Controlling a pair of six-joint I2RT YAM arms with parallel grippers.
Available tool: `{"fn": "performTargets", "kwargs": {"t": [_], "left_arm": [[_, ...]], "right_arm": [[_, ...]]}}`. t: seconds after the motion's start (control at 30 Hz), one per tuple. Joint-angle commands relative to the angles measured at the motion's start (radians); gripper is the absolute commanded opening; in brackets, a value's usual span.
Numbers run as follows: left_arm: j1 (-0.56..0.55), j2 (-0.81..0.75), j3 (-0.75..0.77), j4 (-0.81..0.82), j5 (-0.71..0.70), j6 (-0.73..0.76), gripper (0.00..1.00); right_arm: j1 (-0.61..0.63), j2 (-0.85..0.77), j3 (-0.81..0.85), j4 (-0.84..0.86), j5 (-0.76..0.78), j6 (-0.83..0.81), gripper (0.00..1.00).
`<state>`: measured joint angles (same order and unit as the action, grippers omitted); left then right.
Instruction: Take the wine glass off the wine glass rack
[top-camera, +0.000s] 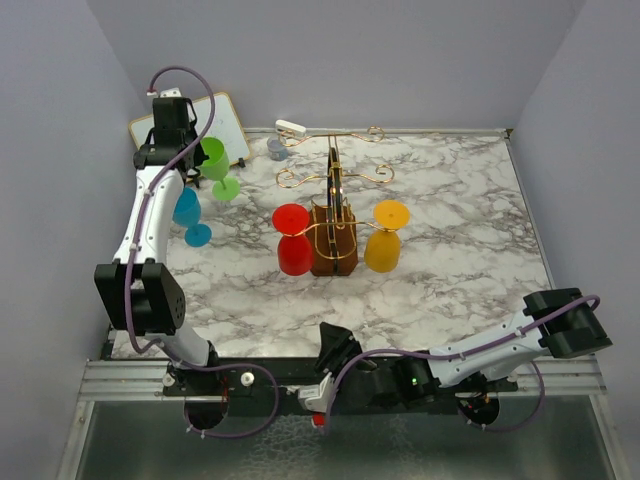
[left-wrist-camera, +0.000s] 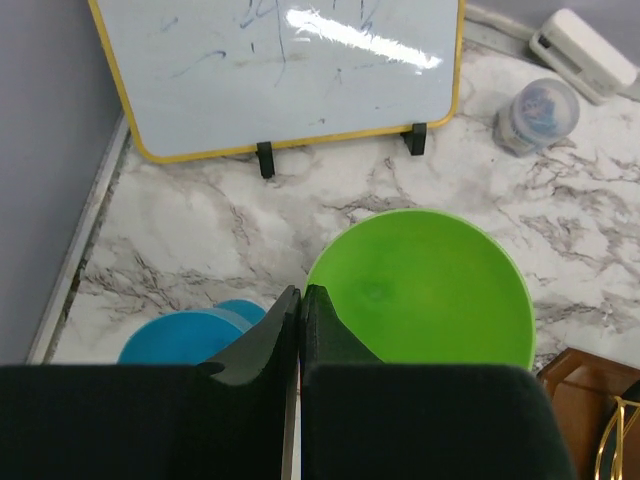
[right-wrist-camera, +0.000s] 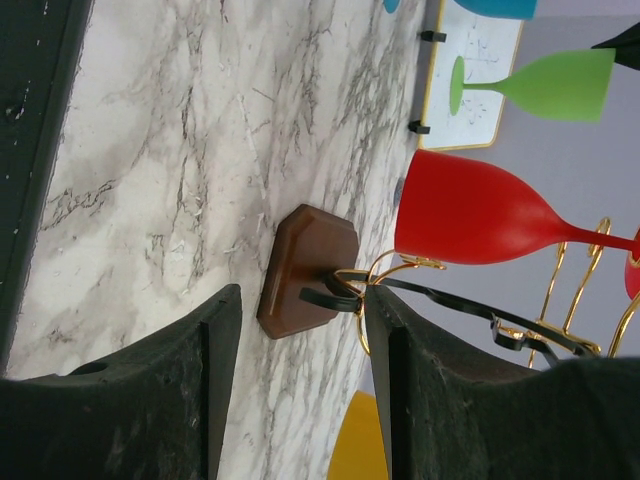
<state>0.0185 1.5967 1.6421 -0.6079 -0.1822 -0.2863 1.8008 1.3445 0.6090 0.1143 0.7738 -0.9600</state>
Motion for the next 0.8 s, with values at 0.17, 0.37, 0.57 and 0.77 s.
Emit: {"fn": "performTargets", "kwargs": {"t": [0.17,0.37,0.57,0.77], "left_arm": [[-0.005,0.115,-0.022,0.045,0.038,-0.021,0.00],[-0.006,0.174,-0.032,0.048,0.026,-0.016,0.00],[-0.006,0.194,-0.036,0.042,0.026,-0.018,0.07],[-0.006,0.154,-0.048,0.043,0.006,-0.019,0.24]], "right_arm": [[0.006,-0.017,0.038,-0.051,0.024,0.070,0.52],[0.006,-0.023,0.038,-0.054,0.035,0.074,0.52],[0.007,-0.030,0.039,-0.054,0.039,0.078,0.52],[0.007,-0.042,0.044,-0.060,0.037,0.084,0.52]]}}
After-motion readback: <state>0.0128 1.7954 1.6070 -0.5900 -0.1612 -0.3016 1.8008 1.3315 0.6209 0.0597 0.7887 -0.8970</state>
